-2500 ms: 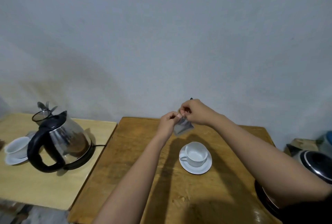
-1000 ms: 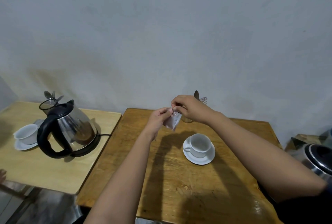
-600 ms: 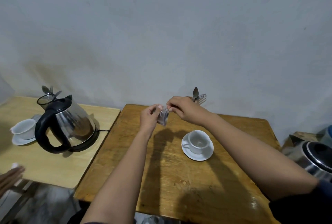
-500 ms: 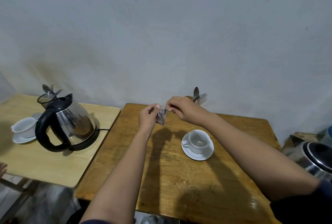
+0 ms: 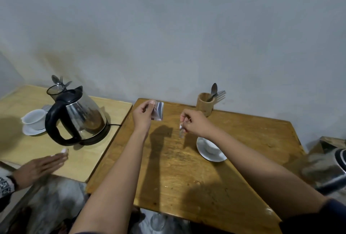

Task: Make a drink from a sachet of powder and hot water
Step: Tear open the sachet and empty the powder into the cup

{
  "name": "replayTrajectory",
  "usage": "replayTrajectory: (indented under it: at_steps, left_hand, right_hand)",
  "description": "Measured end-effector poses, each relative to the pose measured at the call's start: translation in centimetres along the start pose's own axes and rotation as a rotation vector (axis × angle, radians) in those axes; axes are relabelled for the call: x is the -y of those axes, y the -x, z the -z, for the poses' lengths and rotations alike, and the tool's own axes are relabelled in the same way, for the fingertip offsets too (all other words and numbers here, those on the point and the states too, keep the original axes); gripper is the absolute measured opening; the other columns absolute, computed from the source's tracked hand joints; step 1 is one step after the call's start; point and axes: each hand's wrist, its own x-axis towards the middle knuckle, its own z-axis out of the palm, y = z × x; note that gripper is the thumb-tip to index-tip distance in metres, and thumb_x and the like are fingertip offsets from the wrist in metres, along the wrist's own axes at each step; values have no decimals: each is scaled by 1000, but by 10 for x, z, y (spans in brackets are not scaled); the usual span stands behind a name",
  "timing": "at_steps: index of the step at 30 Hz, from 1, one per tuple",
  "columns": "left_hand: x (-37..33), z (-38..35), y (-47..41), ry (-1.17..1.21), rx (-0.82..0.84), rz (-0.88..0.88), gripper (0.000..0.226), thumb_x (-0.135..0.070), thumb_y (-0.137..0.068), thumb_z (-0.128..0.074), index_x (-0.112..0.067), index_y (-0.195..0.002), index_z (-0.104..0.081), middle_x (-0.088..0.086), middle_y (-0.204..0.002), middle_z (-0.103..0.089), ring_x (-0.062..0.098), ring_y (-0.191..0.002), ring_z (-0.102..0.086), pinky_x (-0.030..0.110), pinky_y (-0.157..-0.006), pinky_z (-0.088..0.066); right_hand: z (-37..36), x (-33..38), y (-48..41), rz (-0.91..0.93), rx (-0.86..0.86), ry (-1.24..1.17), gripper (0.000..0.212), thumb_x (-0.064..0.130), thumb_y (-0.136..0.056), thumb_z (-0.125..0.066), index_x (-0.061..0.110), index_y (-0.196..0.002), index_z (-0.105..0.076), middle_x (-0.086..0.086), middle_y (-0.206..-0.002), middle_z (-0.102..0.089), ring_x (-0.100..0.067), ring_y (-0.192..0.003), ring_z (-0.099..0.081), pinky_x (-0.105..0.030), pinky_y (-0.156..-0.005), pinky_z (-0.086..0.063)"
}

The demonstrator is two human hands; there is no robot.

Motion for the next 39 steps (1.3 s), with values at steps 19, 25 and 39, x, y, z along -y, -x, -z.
replayTrajectory:
  at_steps: [19,25,39]
  left_hand:
    - [63,74,20,-182,3,94,26,-17,-87,-60,-1,-107,-66,2,-100,-65,9,-90,-58,13,-74,-49]
    - [51,51,18,-171,81,100,26,-19,-87,-60,-5,-108,-66,-3,-96,-64,2,-85,-56,21,-81,-47]
    - [28,-97,35,-2,326,142,14,-14,-86,-62,-7,-96,-68,1,-90,-67,9,-80,-60,21,-72,-50]
  right_hand:
    - [-159,-75,-23,-298,301,208,23,-5,-76,-48,16,-69,-53,-9,-82,-59,-23,-76,-54,-24,-55,-37]
    - [-145,-75,-26,-249,200,75,15,5,-80,-59,19,-87,-59,-3,-100,-45,-23,-88,-54,-34,-78,-49]
    - [-26,-79,11,-241,-249,-996,11,13,-88,-61,15,-98,-62,-1,-90,-69,-4,-78,-67,-16,-70,-53]
